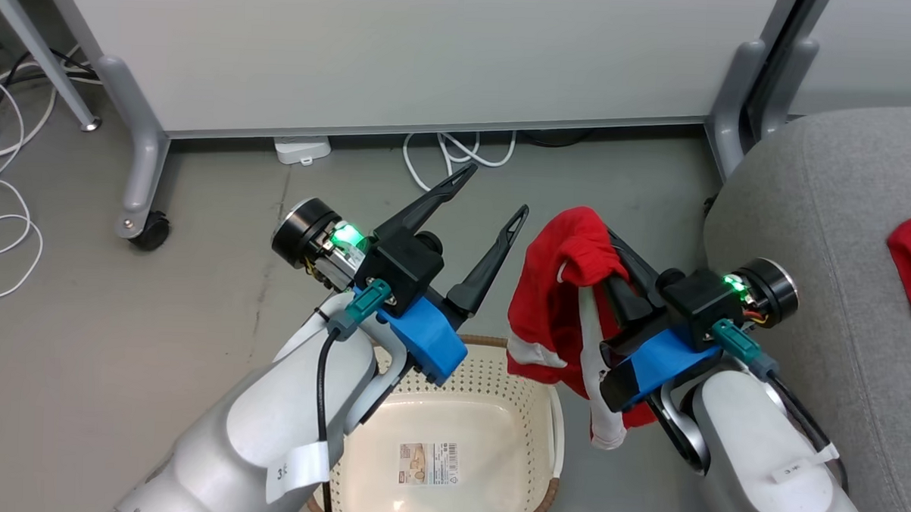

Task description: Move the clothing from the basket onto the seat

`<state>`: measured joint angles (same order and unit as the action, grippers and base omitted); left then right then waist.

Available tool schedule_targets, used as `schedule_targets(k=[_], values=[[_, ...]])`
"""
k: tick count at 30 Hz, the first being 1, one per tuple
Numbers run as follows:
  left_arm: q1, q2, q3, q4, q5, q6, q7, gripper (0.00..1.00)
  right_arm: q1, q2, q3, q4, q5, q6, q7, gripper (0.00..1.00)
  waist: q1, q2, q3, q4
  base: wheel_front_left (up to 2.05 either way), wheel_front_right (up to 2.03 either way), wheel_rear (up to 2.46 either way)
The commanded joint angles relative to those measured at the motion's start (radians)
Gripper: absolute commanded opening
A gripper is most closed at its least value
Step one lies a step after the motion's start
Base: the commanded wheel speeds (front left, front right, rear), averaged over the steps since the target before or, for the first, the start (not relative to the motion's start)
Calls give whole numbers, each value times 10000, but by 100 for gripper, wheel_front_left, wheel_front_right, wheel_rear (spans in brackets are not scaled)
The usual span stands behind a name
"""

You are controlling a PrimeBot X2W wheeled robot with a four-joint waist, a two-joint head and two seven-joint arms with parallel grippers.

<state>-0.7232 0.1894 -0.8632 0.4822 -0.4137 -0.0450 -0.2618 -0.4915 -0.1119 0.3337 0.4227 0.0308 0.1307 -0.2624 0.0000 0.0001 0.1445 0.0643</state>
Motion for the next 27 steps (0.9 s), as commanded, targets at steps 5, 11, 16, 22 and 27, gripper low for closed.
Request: schedule_targets(k=[5, 11, 16, 22, 27], values=[[123, 116, 34, -120, -17, 36, -34, 100, 173, -9, -504, -271, 4, 1, -38, 0, 0, -1, 198, -401, 0, 0, 0], [169, 165, 17, -160, -51, -10, -35, 100, 318, -93, -1026, -565, -67, 1, -39, 0, 0, -1, 392, -840, 0, 0, 0], [203, 214, -77, -117, -55, -66, -37, 100, 478, -118, -1598, -920, -94, 1, -38, 0, 0, -1, 635, -1379, 0, 0, 0], [228, 261, -201, -202, -21, -134, -37, 100, 761, -144, -2225, -1274, -158, 1, -39, 0, 0, -1, 924, -2089, 0, 0, 0], [237, 258, -381, -204, 5, -193, -15, 100, 1026, -193, -2822, -1553, -181, 1, -39, 0, 0, -1, 1138, -2618, 0, 0, 0]])
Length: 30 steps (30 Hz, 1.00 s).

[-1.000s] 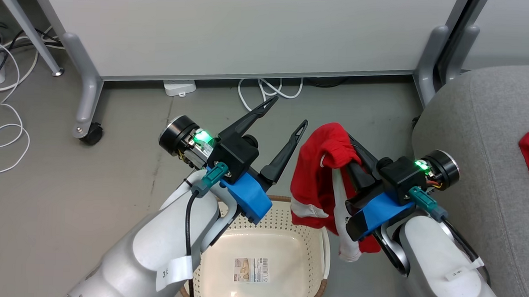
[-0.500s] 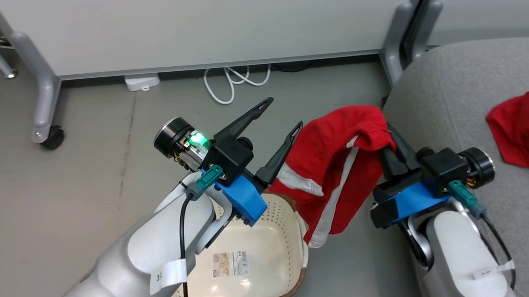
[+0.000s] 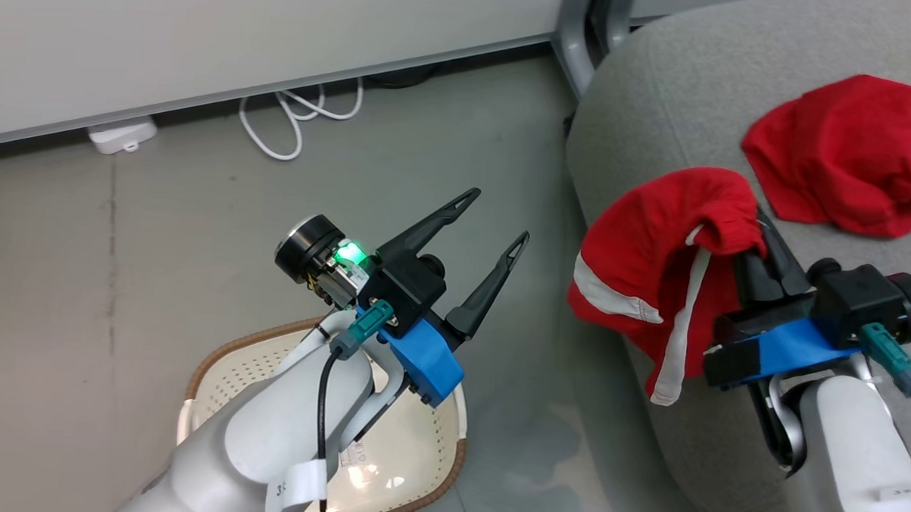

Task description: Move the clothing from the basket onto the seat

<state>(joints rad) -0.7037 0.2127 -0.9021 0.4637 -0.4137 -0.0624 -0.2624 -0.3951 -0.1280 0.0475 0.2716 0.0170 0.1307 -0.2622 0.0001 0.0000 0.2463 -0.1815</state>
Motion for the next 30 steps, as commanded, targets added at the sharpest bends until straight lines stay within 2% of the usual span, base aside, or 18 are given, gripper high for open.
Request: schedule_targets(k=[1, 9, 18, 25, 30], values=[[44, 13, -32, -20, 10, -50, 3, 100, 119, -24, -82, -93, -38, 1, -41, 0, -1, 0, 159, -264, 0, 0, 0], [31, -60, -295, -19, 10, -120, 75, 100, 581, 76, -927, -453, -93, 1, -40, 0, -1, 0, 375, -889, 0, 0, 0], [-82, -61, -450, 1, 4, -133, 91, 100, 917, 203, -1280, -689, -195, 1, -41, 0, -1, 0, 477, -1046, 0, 0, 0], [-299, 12, -475, -45, 61, -96, 101, 100, 324, 227, -1242, -829, -144, 1, -40, 0, -1, 0, 685, -945, 0, 0, 0], [-585, 104, -488, -196, 149, -94, 176, 100, -861, 42, -1428, -1068, -174, 1, -40, 0, -1, 0, 1217, -811, 0, 0, 0]])
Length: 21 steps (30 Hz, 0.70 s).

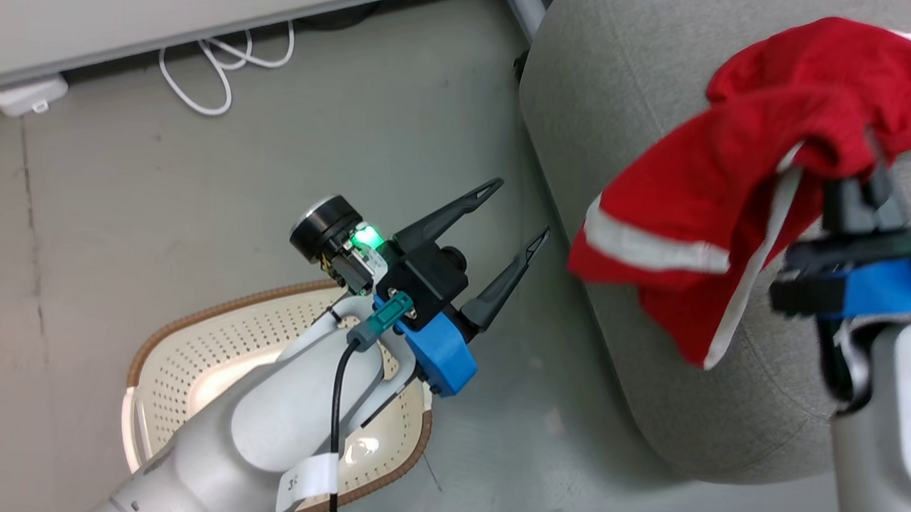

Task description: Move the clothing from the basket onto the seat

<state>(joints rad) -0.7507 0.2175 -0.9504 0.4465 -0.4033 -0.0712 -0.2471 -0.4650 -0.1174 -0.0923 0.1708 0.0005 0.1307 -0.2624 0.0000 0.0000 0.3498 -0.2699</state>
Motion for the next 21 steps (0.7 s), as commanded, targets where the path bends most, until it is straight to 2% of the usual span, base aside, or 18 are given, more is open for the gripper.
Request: schedule_targets(k=[1, 9, 14, 19, 21], values=[[-191, 83, -1, -57, 81, -6, 35, 100, -457, -99, -118, -111, -42, 1, -38, 0, 0, 0, 328, 106, 0, 0, 0], [-996, 410, -3, -507, 355, -51, 341, 100, -3540, -1080, -1967, -543, 9, 1, -38, 0, 0, 0, 1941, 386, 0, 0, 0], [-1505, 720, 60, -873, 522, -35, 573, 100, -5094, -2303, -3315, -543, 17, -1, -38, 0, 0, 0, 3016, 421, 0, 0, 0], [-1901, 950, 57, -1189, 709, -26, 731, 100, -5567, -3552, -4263, 108, -6, 1, -36, 0, 0, 0, 3797, 398, 0, 0, 0], [-1995, 1009, 25, -1272, 763, -42, 751, 100, -5452, -3834, -4639, 545, -42, 1, -36, 0, 0, 0, 3990, 410, 0, 0, 0]])
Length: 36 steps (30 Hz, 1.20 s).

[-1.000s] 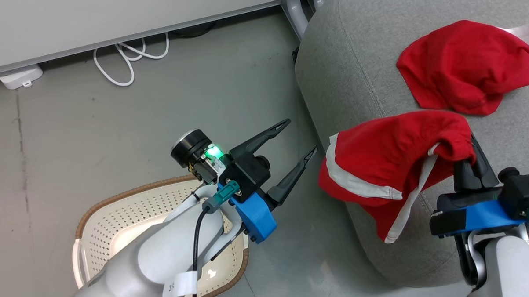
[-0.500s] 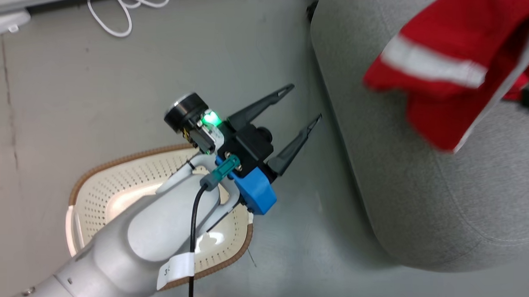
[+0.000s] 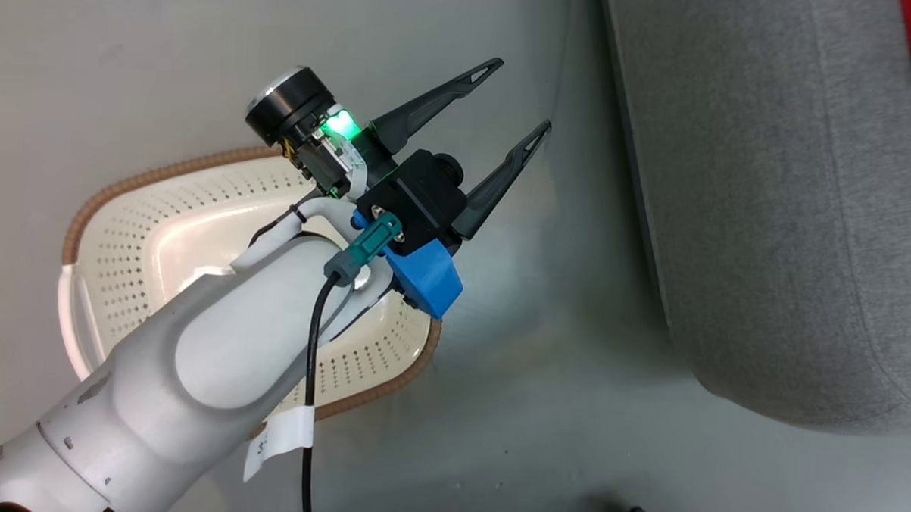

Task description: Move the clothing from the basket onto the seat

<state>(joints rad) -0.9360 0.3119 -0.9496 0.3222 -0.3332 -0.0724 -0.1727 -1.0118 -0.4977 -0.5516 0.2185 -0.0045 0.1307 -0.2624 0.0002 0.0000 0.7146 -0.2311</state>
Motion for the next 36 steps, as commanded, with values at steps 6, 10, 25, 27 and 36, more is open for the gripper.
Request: schedule_targets(k=[6, 10, 25, 27, 36], values=[[-207, 137, -38, -138, 61, -5, -27, 100, 826, 293, -296, 1399, -146, 1, -38, 0, -2, 0, 570, -49, 0, 0, 0], [-248, 121, -100, -160, 42, 1, 16, 100, 1368, 880, -120, 2088, -348, 1, -38, 0, -2, 0, 604, -57, 0, 0, 0], [-42, 157, -129, -24, -124, 151, -189, 100, 2957, 2074, -508, 2388, -237, 1, -38, 100, -2, 0, 197, 24, 0, 0, 0], [96, 104, -111, 60, -201, 212, -308, 100, 3384, 2173, -504, 2073, -287, -1, -38, 100, -2, 0, -100, 10, 0, 0, 0], [1181, -185, 379, 593, -776, 604, -871, 100, 5380, 2727, 597, 406, -526, 1, -36, 100, -2, 0, -2090, 68, 0, 0, 0]])
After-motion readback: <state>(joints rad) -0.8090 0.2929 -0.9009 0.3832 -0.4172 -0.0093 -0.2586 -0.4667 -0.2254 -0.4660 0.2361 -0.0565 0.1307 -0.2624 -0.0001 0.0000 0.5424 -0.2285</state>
